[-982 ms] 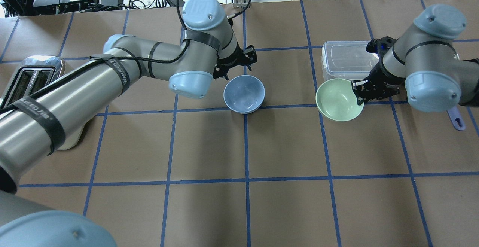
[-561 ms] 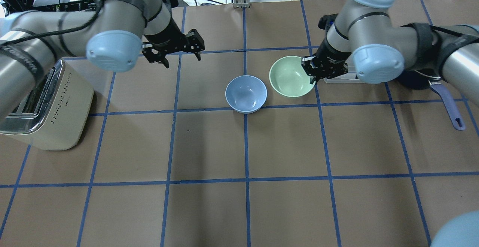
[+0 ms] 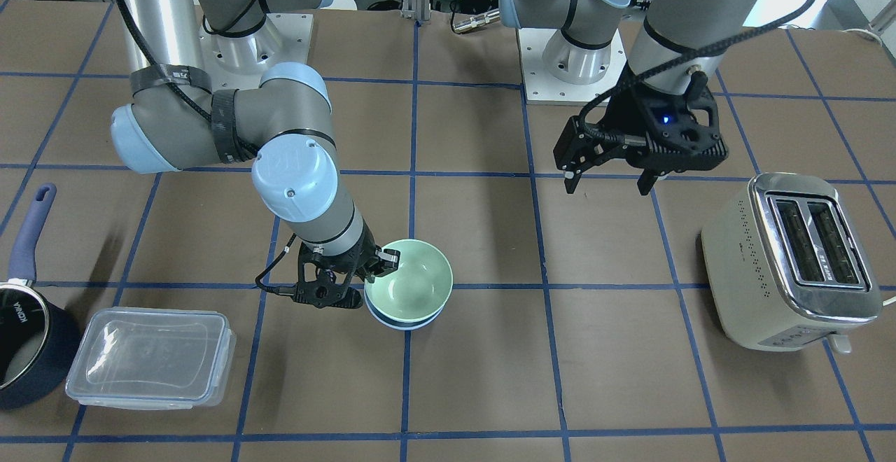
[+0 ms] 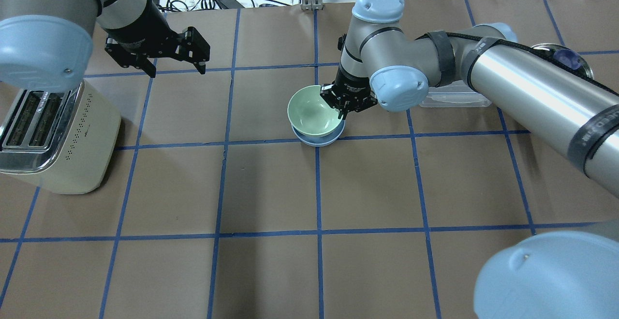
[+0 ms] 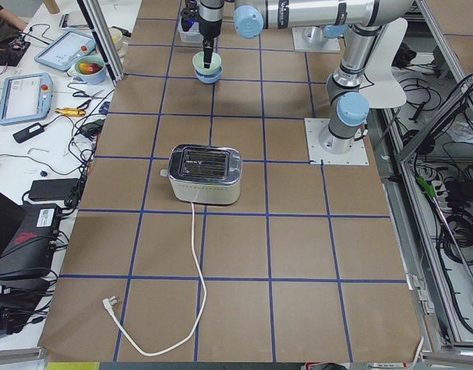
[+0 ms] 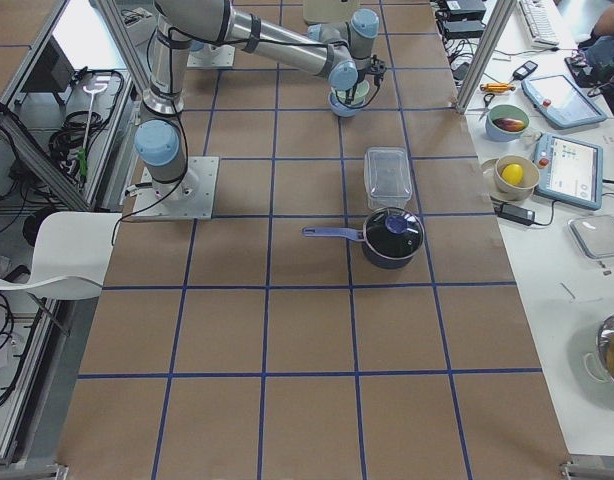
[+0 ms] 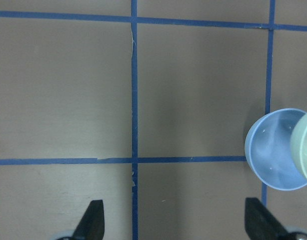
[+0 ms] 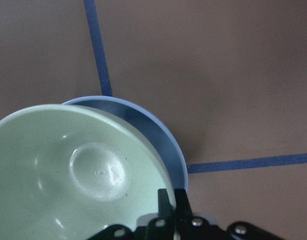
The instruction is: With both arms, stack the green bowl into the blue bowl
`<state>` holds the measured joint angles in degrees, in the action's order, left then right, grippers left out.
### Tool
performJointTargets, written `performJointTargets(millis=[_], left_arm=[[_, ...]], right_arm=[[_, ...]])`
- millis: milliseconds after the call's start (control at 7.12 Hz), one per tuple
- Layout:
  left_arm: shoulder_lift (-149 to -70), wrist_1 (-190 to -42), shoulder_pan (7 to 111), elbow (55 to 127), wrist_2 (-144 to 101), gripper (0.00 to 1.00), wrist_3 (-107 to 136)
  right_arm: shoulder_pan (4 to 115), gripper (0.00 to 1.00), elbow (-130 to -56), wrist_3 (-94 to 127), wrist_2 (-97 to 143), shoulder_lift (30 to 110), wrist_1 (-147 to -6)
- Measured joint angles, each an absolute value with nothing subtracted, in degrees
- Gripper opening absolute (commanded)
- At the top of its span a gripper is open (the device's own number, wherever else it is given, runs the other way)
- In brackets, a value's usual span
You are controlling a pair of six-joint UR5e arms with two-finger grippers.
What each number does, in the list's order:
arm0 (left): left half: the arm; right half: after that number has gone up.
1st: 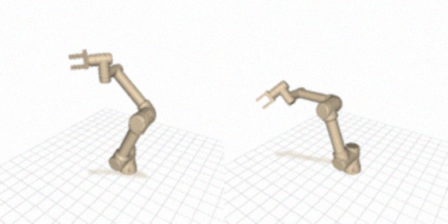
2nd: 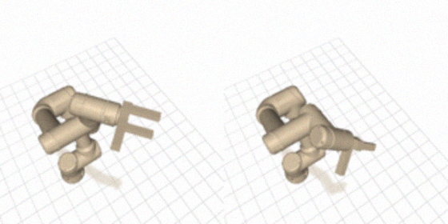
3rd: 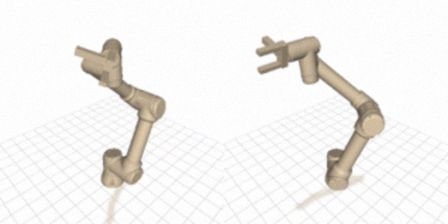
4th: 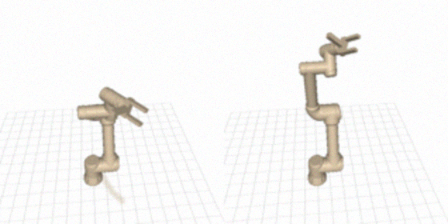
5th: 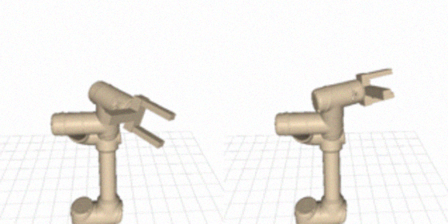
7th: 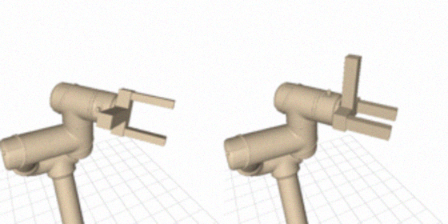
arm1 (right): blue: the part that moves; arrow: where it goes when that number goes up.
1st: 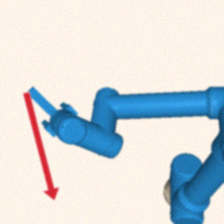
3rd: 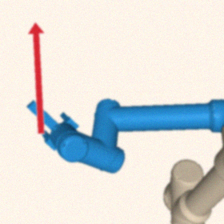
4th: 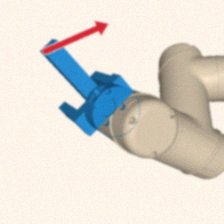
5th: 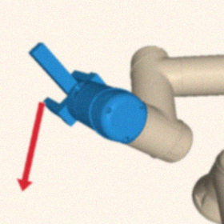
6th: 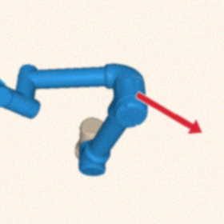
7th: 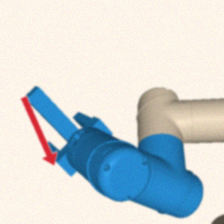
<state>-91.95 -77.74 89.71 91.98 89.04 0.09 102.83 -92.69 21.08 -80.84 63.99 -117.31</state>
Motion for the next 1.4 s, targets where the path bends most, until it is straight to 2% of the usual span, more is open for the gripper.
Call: performJointTargets(millis=[140,281,702,982,1404], left_arm=[[-90.90,-78.44,89.71,91.87,89.49,1.00,-0.03],[-90.27,-78.70,89.64,91.72,89.72,1.00,-0.07],[-89.48,-81.66,88.35,90.02,91.03,1.00,-1.07],[-89.54,-82.94,87.85,89.33,91.26,1.00,-1.98],[-89.66,-83.12,87.81,89.19,91.31,1.00,-2.11]], right_arm=[[103.05,0.55,-92.54,21.01,-80.91,63.61,-116.79],[103.07,1.00,-92.40,20.95,-80.99,63.38,-116.60],[102.06,1.00,-91.89,19.71,-81.68,64.17,-116.20],[99.05,1.00,-91.55,16.66,-83.14,69.92,-112.65],[93.20,1.00,-87.92,5.77,-85.17,80.36,-98.05]])
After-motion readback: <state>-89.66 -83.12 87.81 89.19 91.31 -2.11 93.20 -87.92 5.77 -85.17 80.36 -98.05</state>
